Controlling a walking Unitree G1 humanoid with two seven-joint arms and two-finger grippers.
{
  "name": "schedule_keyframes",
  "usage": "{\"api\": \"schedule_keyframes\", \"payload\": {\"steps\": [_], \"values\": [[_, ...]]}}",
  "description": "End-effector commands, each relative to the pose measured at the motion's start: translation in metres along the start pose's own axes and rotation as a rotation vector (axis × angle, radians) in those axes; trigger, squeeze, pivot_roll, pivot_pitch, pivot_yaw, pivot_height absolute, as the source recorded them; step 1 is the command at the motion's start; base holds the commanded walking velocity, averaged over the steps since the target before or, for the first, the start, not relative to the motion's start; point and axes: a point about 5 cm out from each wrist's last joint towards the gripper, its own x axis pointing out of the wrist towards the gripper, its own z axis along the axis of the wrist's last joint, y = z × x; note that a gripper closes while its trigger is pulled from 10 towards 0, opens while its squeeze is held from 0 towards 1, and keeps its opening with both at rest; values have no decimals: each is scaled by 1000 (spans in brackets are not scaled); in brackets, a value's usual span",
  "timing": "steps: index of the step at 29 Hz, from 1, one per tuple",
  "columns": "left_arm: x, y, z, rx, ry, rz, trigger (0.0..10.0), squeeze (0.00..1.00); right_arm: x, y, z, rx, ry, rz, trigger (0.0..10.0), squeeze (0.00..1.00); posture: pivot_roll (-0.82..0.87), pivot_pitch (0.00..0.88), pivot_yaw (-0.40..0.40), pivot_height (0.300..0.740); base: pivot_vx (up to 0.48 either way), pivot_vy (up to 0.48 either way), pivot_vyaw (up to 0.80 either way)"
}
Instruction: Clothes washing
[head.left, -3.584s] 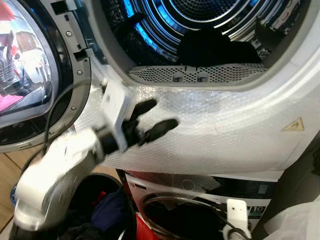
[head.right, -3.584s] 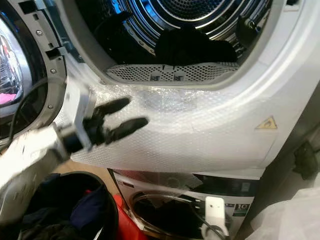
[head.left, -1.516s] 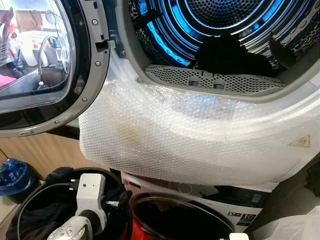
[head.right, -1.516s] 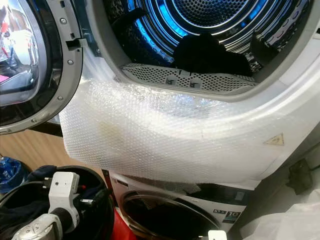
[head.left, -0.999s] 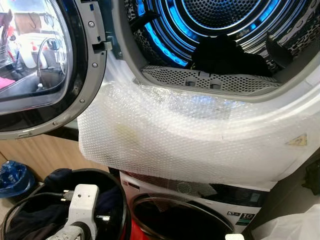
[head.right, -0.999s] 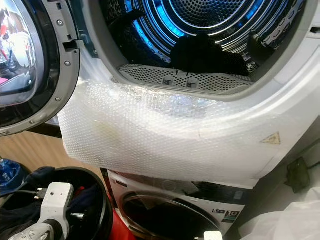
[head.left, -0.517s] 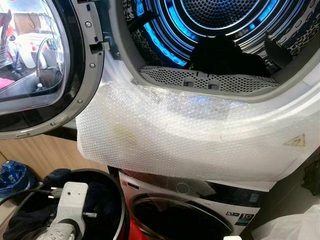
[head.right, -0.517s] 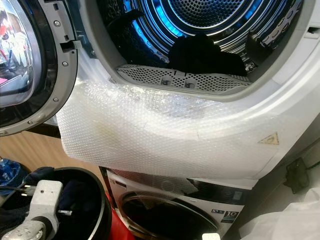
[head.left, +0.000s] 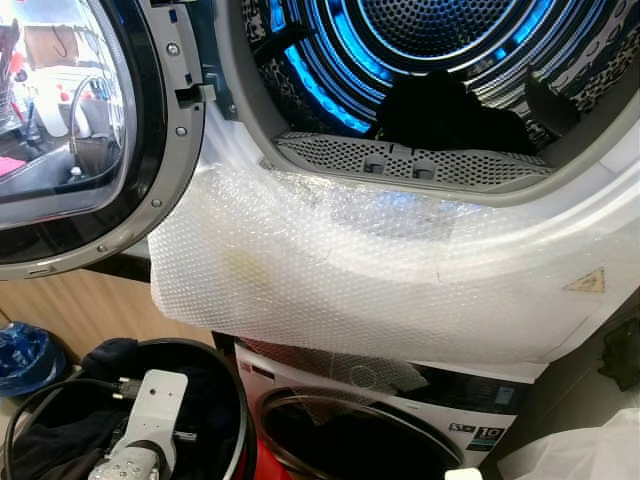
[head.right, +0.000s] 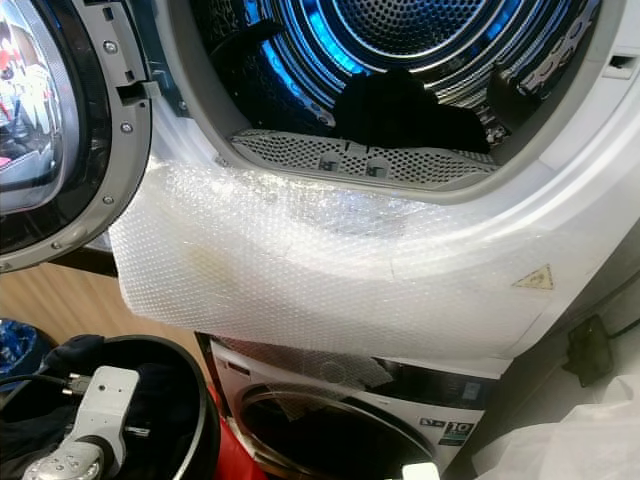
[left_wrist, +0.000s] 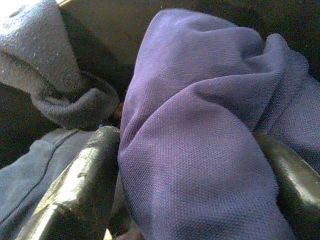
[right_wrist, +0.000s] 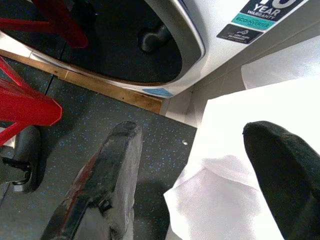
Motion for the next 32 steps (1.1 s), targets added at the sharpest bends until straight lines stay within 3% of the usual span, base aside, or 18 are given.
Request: {"api": "schedule_keyframes", "payload": {"steps": [1, 13, 32], "values": [[4, 1, -7, 19, 34, 7, 0, 0, 1, 0, 3, -24, -10, 8, 10000, 0, 291, 0, -6, 740, 0, 0, 0], [19, -5, -5, 16, 19, 1, 0, 0, 2, -1, 9, -102, -27, 24, 10000, 0, 270, 0, -34, 740, 0, 0, 0], [23, -2, -6, 6, -4, 18, 0, 0, 0, 1, 1, -111, 4, 33, 10000, 0, 271, 0, -31, 740, 0, 0, 0]]}}
